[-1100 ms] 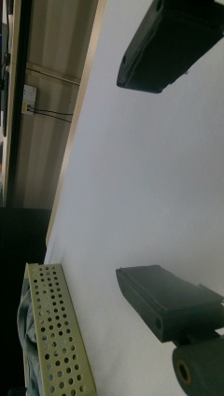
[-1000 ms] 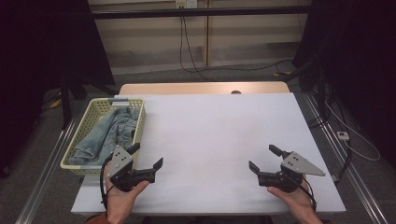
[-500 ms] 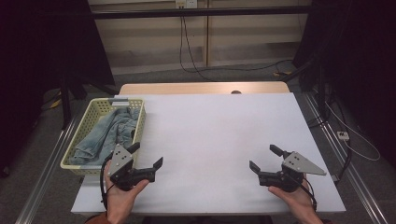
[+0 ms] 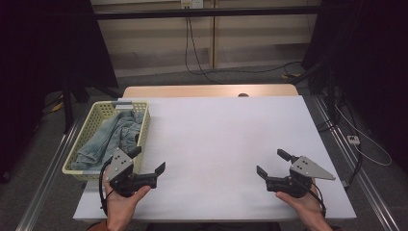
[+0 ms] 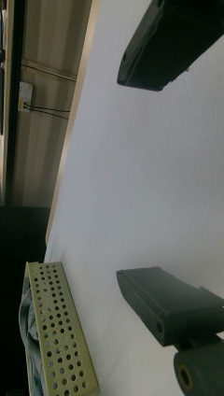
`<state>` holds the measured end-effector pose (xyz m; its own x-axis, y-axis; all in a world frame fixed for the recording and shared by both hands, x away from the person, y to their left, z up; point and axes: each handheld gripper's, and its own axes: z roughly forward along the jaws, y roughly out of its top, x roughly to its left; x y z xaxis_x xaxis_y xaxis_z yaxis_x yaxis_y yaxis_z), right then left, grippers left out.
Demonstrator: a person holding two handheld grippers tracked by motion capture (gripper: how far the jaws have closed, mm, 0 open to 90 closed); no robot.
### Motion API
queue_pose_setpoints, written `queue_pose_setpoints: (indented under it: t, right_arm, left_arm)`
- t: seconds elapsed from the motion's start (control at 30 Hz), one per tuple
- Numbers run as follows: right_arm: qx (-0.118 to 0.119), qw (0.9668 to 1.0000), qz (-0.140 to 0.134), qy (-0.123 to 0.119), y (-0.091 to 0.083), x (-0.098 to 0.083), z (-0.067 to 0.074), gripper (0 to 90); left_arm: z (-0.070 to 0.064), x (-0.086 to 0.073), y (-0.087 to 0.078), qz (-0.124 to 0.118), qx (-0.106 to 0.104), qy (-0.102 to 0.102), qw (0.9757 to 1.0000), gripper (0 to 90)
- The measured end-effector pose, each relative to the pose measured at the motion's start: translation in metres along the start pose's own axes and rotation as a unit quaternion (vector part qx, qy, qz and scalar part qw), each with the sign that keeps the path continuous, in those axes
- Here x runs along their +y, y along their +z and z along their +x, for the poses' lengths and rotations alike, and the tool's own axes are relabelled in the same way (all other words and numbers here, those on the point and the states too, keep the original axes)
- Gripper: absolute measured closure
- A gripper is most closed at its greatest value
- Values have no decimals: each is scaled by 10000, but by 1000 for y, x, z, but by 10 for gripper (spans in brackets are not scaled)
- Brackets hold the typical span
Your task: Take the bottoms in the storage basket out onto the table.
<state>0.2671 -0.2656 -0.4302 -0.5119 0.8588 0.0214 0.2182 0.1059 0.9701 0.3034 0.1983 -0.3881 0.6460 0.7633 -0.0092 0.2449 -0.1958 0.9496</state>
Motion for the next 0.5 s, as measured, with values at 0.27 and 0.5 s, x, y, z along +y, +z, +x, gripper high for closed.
queue_pose_setpoints:
  t: [0.27,0.5]
  right_arm:
    - [-31,10000,0,13,0,0,0,57]
    - [-41,10000,-6,44,-1,0,0,48]
  left_arm:
    - [4,5,-5,-55,51,-78,9999,48]
    - [7,9,-9,-45,35,-43,10000,47]
